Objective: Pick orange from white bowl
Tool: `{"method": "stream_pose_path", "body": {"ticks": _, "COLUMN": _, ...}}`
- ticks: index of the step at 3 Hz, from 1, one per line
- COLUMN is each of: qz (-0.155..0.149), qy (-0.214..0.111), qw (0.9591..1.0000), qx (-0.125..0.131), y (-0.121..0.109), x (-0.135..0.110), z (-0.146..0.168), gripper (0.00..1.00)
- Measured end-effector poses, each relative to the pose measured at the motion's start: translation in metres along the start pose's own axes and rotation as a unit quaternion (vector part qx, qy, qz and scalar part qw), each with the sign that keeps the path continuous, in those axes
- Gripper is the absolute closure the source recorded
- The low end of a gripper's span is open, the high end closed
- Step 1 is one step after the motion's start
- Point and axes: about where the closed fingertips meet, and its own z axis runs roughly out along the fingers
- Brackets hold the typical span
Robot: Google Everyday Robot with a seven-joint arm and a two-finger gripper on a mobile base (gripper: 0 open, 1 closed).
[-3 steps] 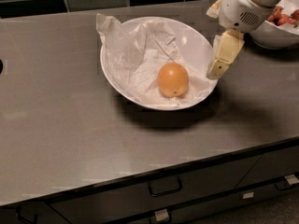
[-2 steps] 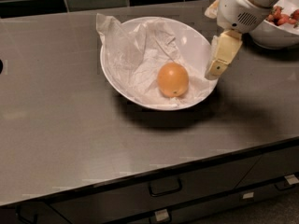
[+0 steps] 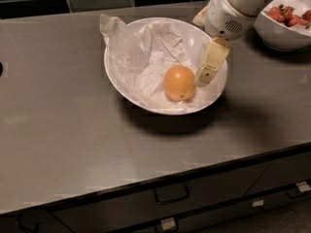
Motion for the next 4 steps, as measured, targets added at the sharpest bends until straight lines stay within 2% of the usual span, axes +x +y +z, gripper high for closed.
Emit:
{"method": "stream_pose_path", "body": {"ticks": 1, "qz": -0.005, "qy": -0.010, "qw": 0.9999, "qx": -0.011, "y": 0.001, "x": -0.010, "z": 0.013, "gripper": 0.00}}
{"method": "stream_pose_path", "body": {"ticks": 3, "qz": 0.003, "qy": -0.008, "qw": 0.9998, "qx": -0.020, "y": 0.001, "x": -0.007, "z": 0.026, "gripper": 0.01}}
{"method": "stream_pose_path", "body": {"ticks": 4, "qz": 0.013, "qy": -0.007, "qw": 0.9996, "qx": -0.023, "y": 0.001, "x": -0.002, "z": 0.034, "gripper": 0.05}}
